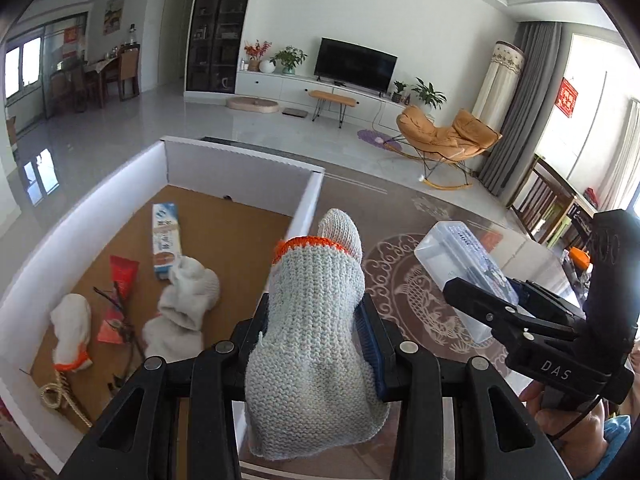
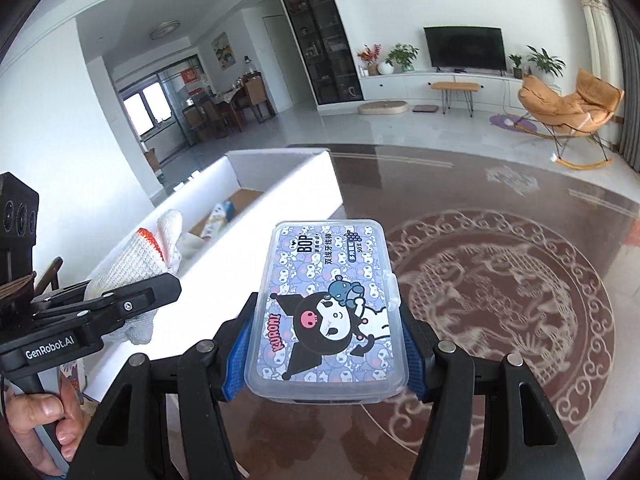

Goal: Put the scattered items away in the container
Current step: 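Carry the glove and Kuromi box over the white box with both tools, then open both tools to drop the glove and Kuromi box into the box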

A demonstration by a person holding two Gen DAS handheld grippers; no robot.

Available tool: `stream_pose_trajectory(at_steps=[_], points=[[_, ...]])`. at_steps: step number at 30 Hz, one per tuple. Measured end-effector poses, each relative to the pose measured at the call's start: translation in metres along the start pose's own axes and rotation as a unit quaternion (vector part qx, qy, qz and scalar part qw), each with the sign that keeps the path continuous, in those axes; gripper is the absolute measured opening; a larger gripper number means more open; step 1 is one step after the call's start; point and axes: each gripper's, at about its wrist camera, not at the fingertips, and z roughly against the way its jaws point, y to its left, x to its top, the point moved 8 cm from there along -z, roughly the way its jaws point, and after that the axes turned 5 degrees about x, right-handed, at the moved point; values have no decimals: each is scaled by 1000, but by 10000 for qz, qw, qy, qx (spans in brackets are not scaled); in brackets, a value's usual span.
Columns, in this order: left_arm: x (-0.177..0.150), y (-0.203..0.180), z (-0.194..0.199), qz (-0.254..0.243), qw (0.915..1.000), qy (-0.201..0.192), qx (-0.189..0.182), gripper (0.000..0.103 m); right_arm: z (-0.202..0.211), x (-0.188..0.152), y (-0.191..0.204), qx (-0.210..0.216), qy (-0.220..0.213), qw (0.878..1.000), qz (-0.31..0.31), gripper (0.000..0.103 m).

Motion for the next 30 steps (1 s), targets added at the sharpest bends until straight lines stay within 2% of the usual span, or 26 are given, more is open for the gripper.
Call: stream_pose_trajectory(at_steps=[3,7,12,14,15,16,17,18,19,20,23,27,30], points=[[25,72,-13,252,9978,50,617,40,-40,48,63,340,-94,9979,537,61],[31,141,-51,703,9924,439,910,40,-106,83,116,416,72,9940,1013,61],[17,169,-100,880,9866,929,1011,40,-185,84,128,73,566,9910,1213,61],[12,170,-115,950,9837,1112,1048,45,-210,80,121,-138,727,9895,1243,62],[9,171,-122,995,9817,1209,1080,49,-224,76,117,-237,966,9874,1233,63],[8,172,-127,1039,9802,1284,1092,62,-239,69,110,-276,1275,9850,1128,63],[6,172,-131,1098,9788,1331,1103,84,-251,60,104,-151,1645,9821,903,63],[4,171,-131,1149,9781,1331,1115,94,-260,51,100,139,1983,9782,595,63],[3,172,-130,1199,9777,1282,1154,102,-266,44,94,389,2201,9742,311,63],[2,172,-126,1226,9773,1222,1218,102,-264,42,91,450,2206,9742,169,63],[4,176,-110,1337,9755,1069,1381,102,-244,53,85,232,1801,9831,242,64],[8,173,-80,1582,9702,933,1580,102,-218,59,86,35,1753,9843,211,63],[2,163,-48,1508,9632,991,1992,102,-184,57,87,-50,1527,9879,271,64]])
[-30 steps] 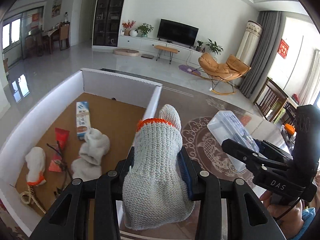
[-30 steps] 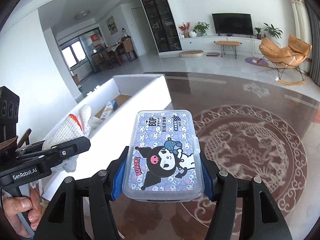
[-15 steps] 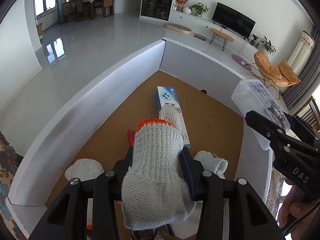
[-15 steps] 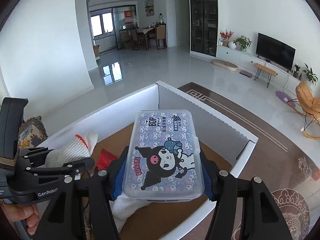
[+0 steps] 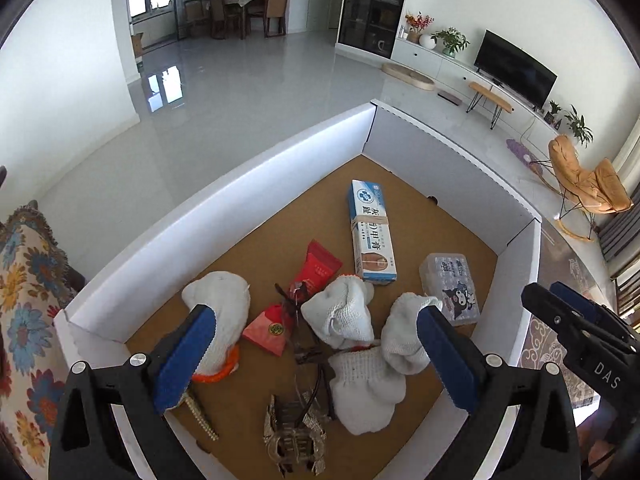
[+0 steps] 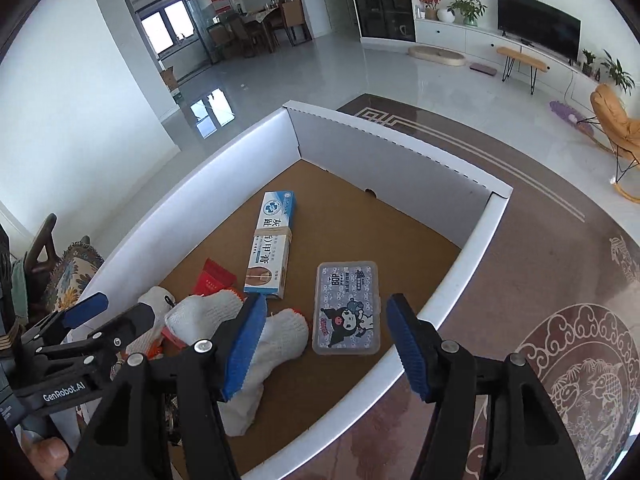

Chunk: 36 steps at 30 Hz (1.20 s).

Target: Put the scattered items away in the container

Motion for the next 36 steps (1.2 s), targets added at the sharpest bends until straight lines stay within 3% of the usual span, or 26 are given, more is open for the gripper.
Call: stream_pose_trajectory(at_steps=[3,5,10,17,27,36], points=[[-23,2,36,3,9994,-301,139,102,32,-35,9,257,-177,9995,70,64],[-35,4,57,183,9982,-547,137,103,42,-66,13,359,-78,9991,191,64],[-46,-2,98,105,9958,-894,160,103,48,-112,15,146,259,9978,600,63],[-47,-1,144,-12,9883,-1437,517,103,70,-103,37,260,32,9970,724,64],[-49,4,176,131,9834,-1753,447,103,94,-95,45,-119,-131,9955,933,63],[-53,12,191,176,9813,-1793,684,103,105,-90,53,4,-163,9952,961,64]])
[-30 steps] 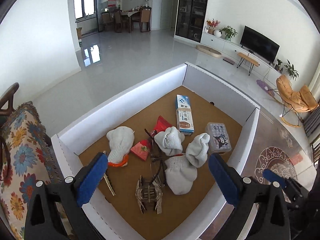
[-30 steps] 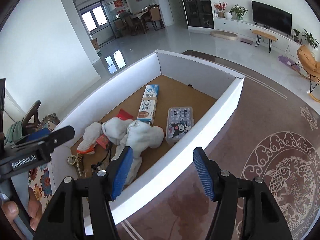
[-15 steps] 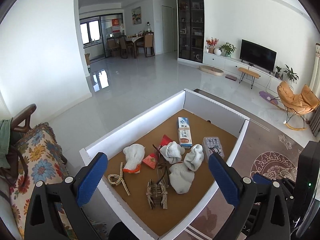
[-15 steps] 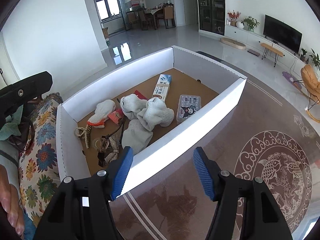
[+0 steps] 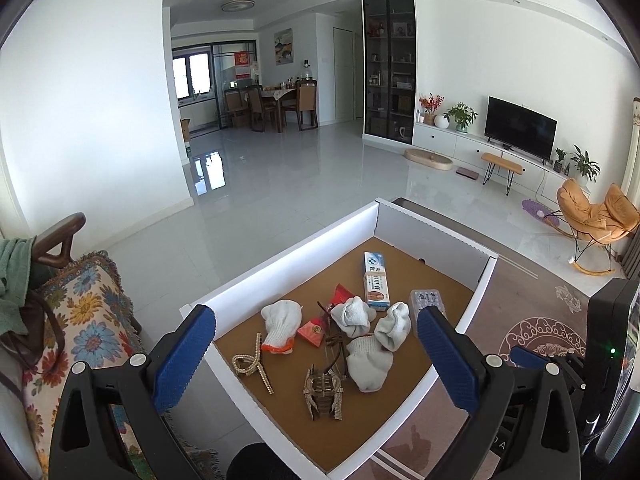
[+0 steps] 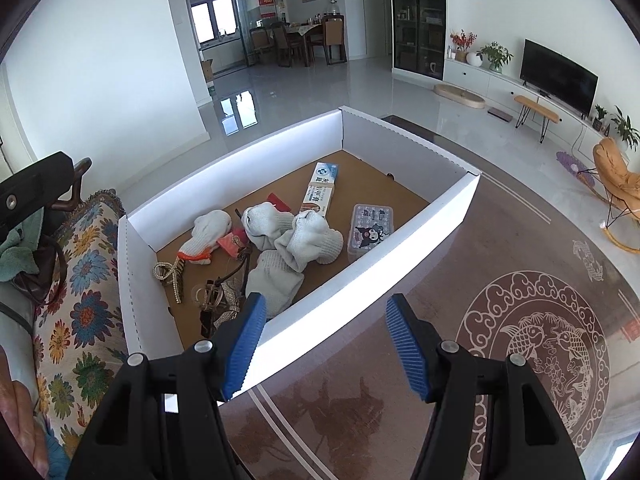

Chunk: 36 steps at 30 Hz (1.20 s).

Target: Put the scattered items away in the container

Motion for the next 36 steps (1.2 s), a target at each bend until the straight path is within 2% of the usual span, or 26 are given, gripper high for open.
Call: stream_pose_trajectory(at_steps=[7,10,14,36], points=[[3,-1,3,199,9996,21,-203,103,3,15,6,21,71,9999,87,64],[5,-4,-6,246,9994,196,-159,103,1,29,9,-176,214,9992,294,63],[5,-7,-14,207,9994,266,-30,103,8,43,14,-357,115,9981,487,63],[-15,-8,-51,247,9974,655,161,103,-12,34,16,-355,337,9975,503,64]])
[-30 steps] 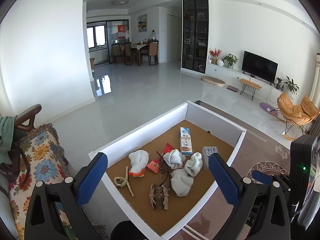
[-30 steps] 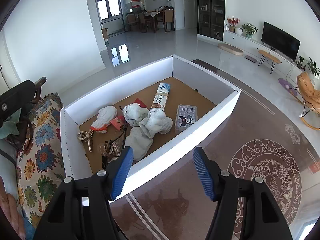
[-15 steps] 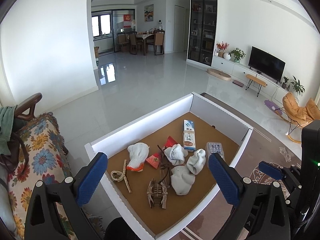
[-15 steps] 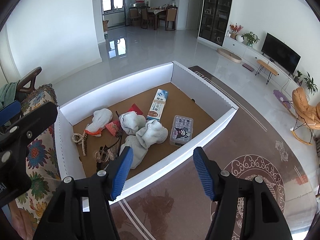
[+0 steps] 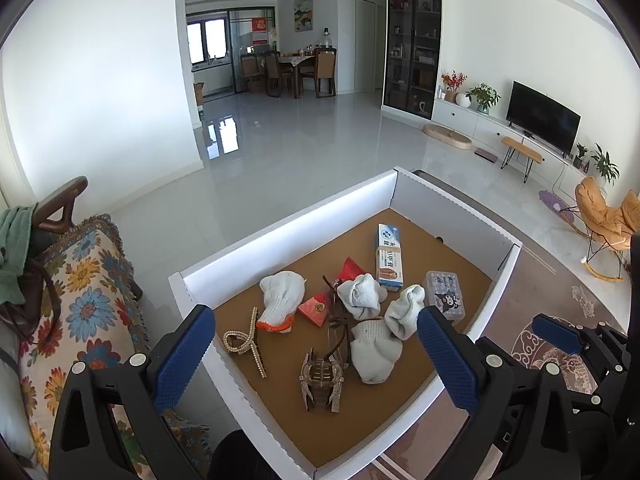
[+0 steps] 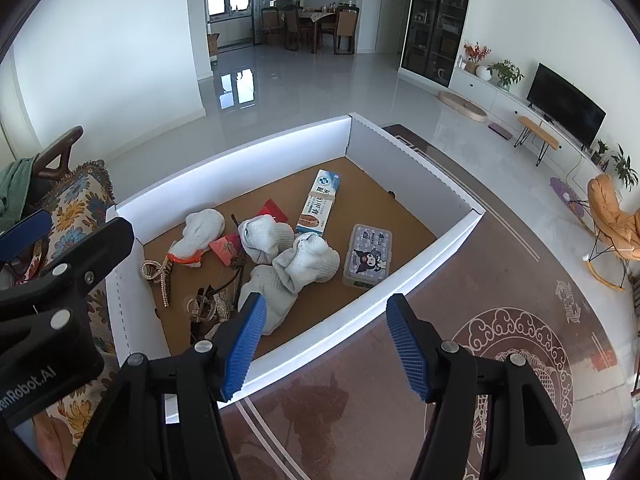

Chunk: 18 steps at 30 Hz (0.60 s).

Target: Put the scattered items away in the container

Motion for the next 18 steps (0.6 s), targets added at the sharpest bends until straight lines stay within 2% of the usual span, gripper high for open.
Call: stream_pose_trajectory(at_steps=[14,18], points=[[-4,-3,-14,-9,9998,216,15,103,-12,0,2,68,75,9999,11,64],[-6,-4,-21,151,9983,474,-307,103,-14,1,1,47,84,10000,4,64]])
